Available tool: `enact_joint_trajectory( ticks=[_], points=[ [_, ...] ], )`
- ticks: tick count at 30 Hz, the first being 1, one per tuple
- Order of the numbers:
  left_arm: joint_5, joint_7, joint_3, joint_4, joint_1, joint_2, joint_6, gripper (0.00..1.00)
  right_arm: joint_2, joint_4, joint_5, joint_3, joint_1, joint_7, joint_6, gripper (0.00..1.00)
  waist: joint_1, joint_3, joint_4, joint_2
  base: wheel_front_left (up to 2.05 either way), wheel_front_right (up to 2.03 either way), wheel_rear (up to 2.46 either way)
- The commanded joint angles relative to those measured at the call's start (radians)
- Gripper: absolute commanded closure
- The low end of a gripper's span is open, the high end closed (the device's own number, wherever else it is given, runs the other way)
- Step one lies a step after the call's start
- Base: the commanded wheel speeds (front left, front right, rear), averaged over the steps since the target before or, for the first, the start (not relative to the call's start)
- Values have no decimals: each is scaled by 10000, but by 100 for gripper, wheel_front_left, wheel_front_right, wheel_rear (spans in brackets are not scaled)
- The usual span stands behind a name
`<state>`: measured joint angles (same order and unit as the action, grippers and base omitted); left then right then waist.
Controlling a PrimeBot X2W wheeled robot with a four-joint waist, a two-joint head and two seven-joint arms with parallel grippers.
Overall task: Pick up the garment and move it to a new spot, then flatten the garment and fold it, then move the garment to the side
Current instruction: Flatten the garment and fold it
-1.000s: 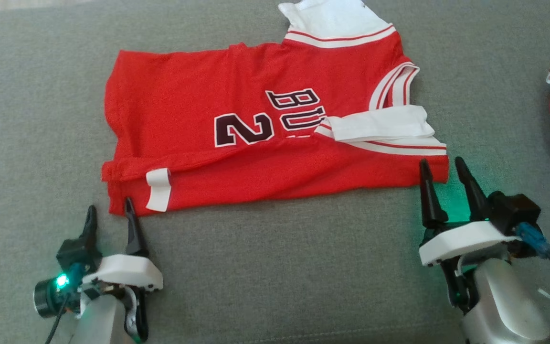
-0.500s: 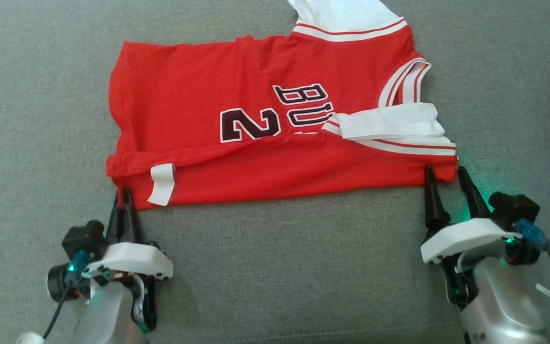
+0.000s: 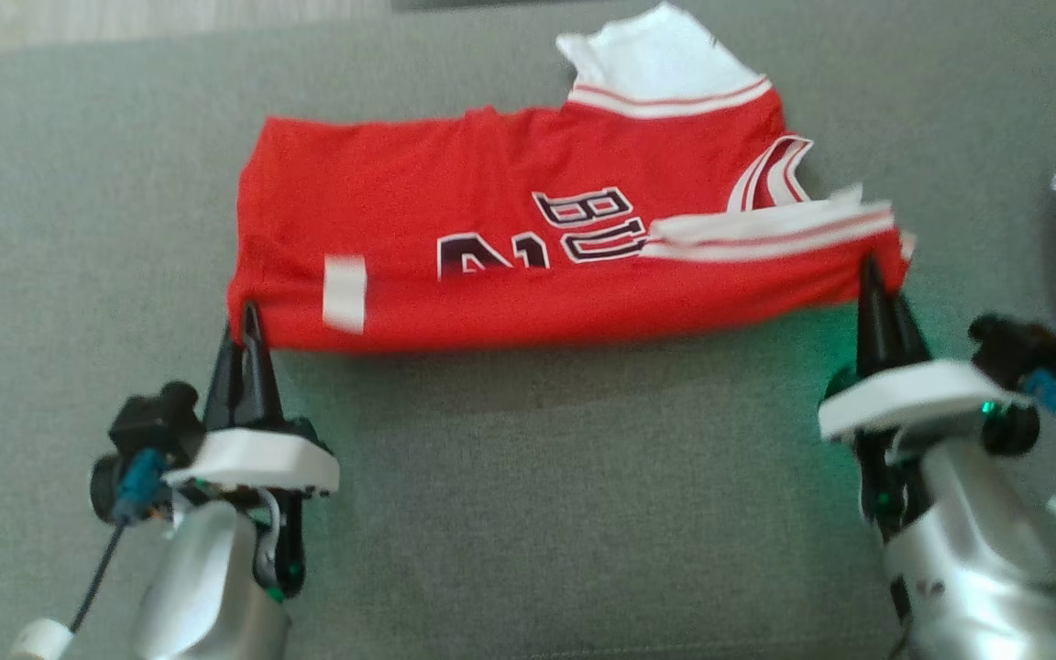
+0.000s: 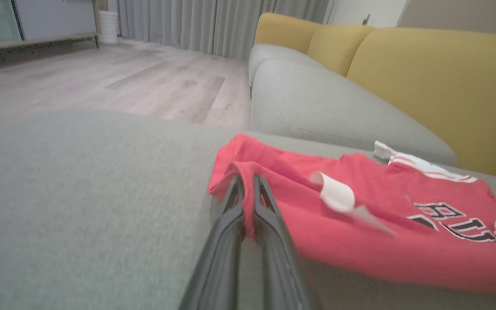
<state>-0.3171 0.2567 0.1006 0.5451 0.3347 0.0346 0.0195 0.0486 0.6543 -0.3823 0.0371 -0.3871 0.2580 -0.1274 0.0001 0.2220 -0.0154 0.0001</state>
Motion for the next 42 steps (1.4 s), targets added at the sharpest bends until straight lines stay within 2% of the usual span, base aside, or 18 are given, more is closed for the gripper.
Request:
enact_joint_trajectory(
  ticks=[1, 7, 11, 15, 16, 17, 18, 24, 27, 30, 36, 40, 42],
  points=[
    [175, 51, -417, -325, 428, 156, 35, 100, 16, -370, -107, 128, -563, 38, -33, 100, -1, -413, 5, -1, 0, 0, 0],
    [450, 51, -896, 157, 114, 156, 184, 100, 16, 59, -714, 101, -445, 37, -33, 100, -1, -1620, -62, -1, 0, 0, 0],
    [256, 51, -802, 584, -920, 156, 95, 100, 36, 388, -940, 212, 499, -94, -33, 100, -1, -2127, -95, -1, 0, 0, 0],
    [-362, 51, -371, 890, -2122, 156, -42, 100, 147, 333, -1149, 221, 1763, -164, -33, 100, -1, -2076, -54, -1, 0, 0, 0],
    [-443, 51, -293, 862, -2264, 156, -94, 76, 157, 305, -1163, 241, 1939, -183, -33, 100, -1, -2024, -33, -1, 0, 0, 0],
    [-523, 51, -191, 851, -2374, 156, -153, 44, 164, 270, -1173, 224, 2066, -184, -33, 77, -1, -1945, -12, -1, 0, 0, 0],
    [-583, 51, -79, 840, -2432, 156, -209, 0, 174, 231, -1147, 225, 2143, -188, -33, 0, -1, -1873, 2, -1, 0, 0, 0],
    [-189, 51, -19, 533, -1772, 156, -344, 0, 402, -126, -502, 13, 1775, -177, -33, 0, -1, -1328, 109, -1, 0, 0, 0],
    [219, 51, -20, 697, -706, 400, -88, 0, 602, -315, 141, -142, 1193, -320, -33, 0, -1, -926, 174, -1, 0, 0, 0],
    [412, -68, 130, 1444, 629, 827, 321, 0, 687, -569, 694, -218, 503, -496, -33, 0, -1, -508, 195, -1, 0, 0, 0],
    [304, -1571, 584, 2802, 3079, 1793, 990, 0, 589, -929, 1087, 63, -737, -808, -33, 0, -1, 402, 29, -1, 0, 0, 0],
    [-253, -2726, 1056, 3327, 4105, 2239, 1100, 0, 534, -1007, 1107, 488, -1342, -868, -33, 0, -1, 852, -107, -1, 0, 0, 0],
    [-626, -3201, 1689, 3298, 4389, 2503, 1105, 0, 515, -998, 1076, 675, -1576, -859, -33, 0, -1, 994, -172, -1, 0, 0, 0]
  ],
)
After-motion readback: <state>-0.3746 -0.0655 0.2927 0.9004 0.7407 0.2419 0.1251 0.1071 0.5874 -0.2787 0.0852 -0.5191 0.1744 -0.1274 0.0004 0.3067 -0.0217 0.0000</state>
